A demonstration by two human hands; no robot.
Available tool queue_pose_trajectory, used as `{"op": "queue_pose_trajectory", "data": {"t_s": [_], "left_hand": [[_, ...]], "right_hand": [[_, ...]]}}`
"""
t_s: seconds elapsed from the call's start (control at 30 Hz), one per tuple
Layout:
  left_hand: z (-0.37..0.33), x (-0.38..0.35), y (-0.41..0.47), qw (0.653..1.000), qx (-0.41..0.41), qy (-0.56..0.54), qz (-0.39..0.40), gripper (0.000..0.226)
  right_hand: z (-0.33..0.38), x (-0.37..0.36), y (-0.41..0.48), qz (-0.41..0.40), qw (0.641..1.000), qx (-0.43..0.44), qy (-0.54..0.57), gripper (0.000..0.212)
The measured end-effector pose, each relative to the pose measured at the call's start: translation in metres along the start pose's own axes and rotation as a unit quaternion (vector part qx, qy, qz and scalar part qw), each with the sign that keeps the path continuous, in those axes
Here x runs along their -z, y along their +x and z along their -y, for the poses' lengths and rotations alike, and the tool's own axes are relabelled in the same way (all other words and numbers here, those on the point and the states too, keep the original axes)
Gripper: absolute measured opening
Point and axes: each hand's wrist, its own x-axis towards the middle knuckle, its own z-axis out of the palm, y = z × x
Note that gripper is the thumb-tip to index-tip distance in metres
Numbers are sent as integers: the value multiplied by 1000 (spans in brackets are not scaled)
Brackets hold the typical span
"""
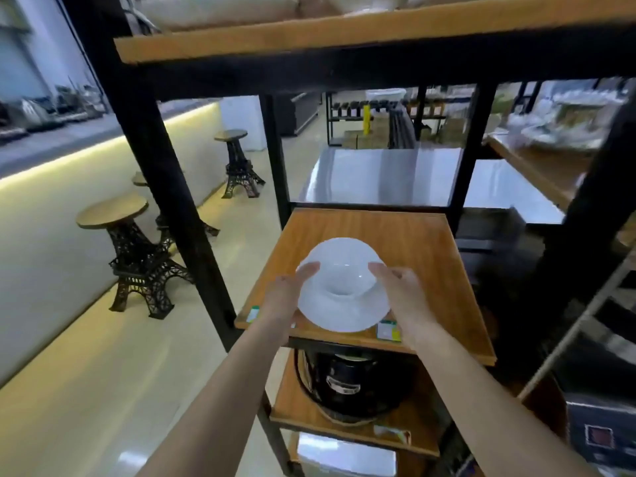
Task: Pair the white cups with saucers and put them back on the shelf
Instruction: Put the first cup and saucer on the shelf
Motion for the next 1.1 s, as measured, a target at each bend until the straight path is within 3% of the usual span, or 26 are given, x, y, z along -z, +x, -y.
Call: {"op": "queue_pose_trajectory", "data": {"t_s": [0.17,0.63,0.83,1.1], "left_hand": [[-9,3,57,999,5,-52,14,45],[-26,8,151,997,47,-35,-57,53],[-26,9,171,996,54,13,-76,52],[-29,10,180,994,61,59,-70,52]], "right_hand": [[1,-24,54,45,997,-20,-54,23],[-13,-76,131,16,994,-64,-91,58],[-16,-81,141,2,990,-55,-132,50],[-15,-78,145,15,983,-70,-167,54]]}}
